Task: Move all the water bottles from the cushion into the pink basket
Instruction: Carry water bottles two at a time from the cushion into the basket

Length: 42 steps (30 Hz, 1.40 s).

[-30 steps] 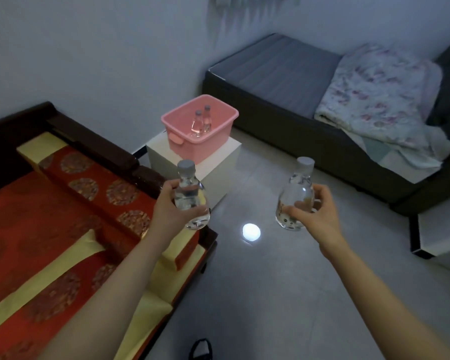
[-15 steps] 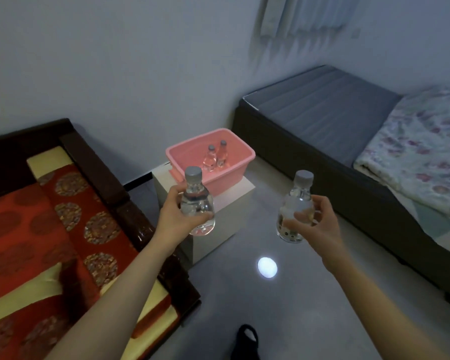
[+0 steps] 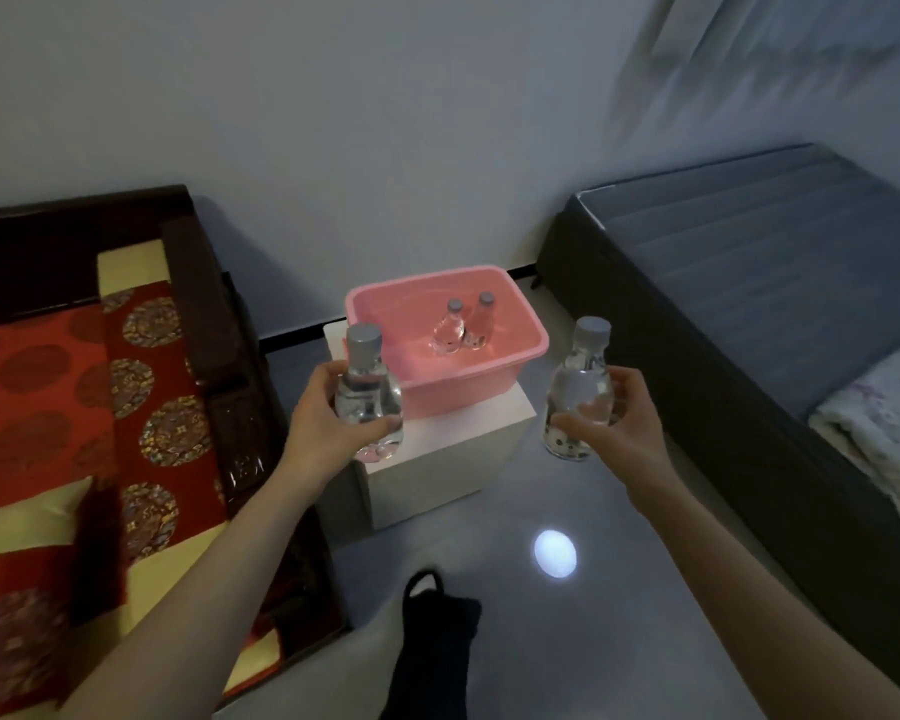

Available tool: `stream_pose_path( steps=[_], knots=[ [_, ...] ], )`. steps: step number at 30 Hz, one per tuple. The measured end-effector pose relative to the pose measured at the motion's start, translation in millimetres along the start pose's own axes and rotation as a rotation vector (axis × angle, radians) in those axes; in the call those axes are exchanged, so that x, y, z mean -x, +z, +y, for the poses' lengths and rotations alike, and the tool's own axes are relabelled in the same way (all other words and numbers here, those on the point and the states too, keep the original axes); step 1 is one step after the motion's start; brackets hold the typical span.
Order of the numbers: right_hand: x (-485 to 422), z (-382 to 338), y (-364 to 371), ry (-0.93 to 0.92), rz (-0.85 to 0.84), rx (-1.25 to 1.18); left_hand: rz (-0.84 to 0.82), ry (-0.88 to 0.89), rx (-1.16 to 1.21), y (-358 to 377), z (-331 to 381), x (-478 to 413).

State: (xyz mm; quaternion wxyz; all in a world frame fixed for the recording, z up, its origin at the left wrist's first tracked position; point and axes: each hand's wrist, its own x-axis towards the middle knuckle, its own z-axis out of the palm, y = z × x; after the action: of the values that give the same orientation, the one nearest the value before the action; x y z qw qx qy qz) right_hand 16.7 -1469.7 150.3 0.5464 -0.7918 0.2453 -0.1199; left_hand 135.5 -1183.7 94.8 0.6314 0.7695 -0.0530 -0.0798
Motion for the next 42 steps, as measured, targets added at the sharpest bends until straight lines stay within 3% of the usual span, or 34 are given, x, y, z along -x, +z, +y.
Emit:
stream_pose_path(
  steps=[6, 16, 21, 30, 34, 42],
  knots=[
    [-103.1, 12.1, 20.5, -0.01, -0.14, 0.009, 0.098, -0.073, -0.005, 20.9, -20.4, -66.0],
    [-261.6, 6.2, 64.3, -0.014, -0.212, 0.064, 0.146, -0.169, -0.035, 64.4, -23.6, -191.4],
    [-293.5, 21.6, 78.8, -0.007, -0.262, 0.067, 0.125, -0.193, -0.007, 78.1, -28.3, -218.8],
    [-345.4, 114.9, 151.6, 0.256, -0.305, 0.171, 0.12, -0.269, -0.038, 131.1, -105.5, -273.6],
    [-366.1, 156.8, 175.9, 0.24, -0.362, 0.256, 0.122, -0.284, -0.265, 149.6, -152.4, -295.9],
    [-399.7, 194.3, 187.7, 0.089, -0.568, 0.466, 0.16, -0.301, -0.343, 171.4, -200.1, -316.2]
  ],
)
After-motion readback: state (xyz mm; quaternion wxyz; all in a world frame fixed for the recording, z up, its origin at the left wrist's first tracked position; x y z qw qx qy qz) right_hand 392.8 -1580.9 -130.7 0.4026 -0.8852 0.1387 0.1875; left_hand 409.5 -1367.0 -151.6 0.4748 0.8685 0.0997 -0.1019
